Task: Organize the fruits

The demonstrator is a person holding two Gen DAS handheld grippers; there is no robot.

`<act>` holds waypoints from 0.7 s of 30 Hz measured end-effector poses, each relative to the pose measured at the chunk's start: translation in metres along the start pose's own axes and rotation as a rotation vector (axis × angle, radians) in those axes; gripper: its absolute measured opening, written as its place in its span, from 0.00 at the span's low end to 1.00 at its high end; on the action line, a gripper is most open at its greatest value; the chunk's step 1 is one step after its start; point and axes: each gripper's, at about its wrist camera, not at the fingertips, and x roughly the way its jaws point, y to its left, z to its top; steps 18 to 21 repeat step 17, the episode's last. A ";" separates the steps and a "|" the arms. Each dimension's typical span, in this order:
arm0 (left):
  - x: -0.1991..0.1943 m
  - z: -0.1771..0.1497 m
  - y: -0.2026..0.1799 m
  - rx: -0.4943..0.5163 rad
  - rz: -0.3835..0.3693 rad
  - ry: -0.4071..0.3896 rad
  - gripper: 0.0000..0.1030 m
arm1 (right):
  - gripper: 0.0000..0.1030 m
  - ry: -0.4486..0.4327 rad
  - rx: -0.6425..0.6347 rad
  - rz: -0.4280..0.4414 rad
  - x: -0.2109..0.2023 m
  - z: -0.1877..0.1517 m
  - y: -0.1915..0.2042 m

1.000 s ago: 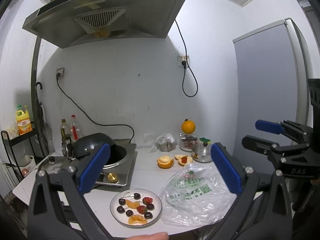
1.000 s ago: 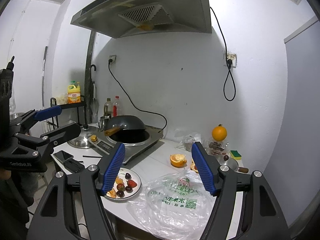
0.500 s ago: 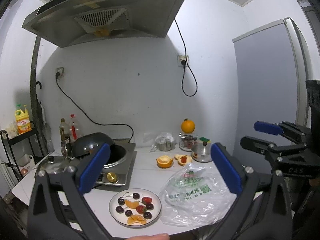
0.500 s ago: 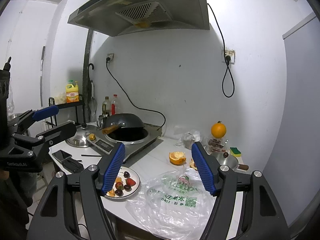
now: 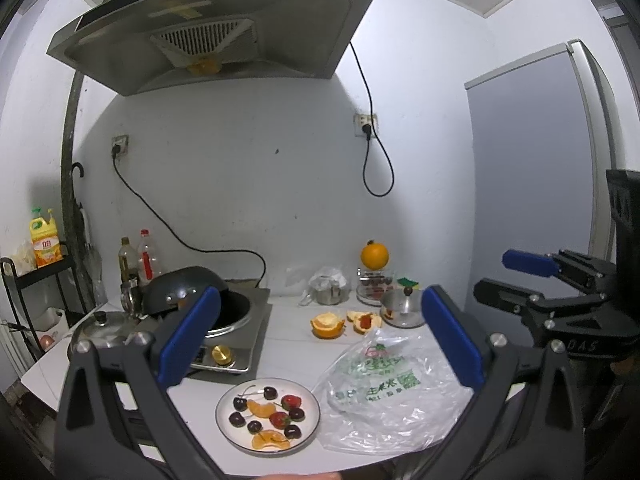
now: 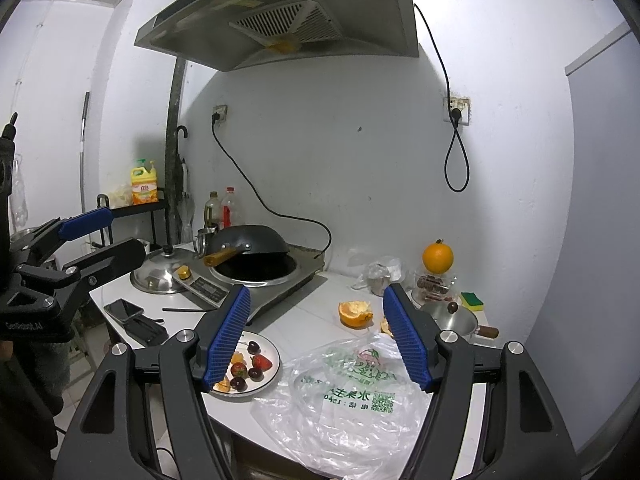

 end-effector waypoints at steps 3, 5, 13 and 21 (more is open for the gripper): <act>0.000 0.000 0.000 0.000 -0.001 0.000 0.99 | 0.70 0.000 0.001 0.000 0.000 0.000 0.000; 0.000 -0.001 -0.001 0.000 -0.003 0.001 0.99 | 0.70 -0.001 0.001 0.001 0.000 0.000 0.000; -0.003 -0.002 -0.004 -0.007 0.000 -0.006 0.99 | 0.70 0.000 0.001 0.001 0.000 0.000 -0.001; -0.003 -0.002 -0.004 -0.008 -0.001 -0.005 0.99 | 0.70 0.001 0.001 0.000 0.000 0.000 -0.001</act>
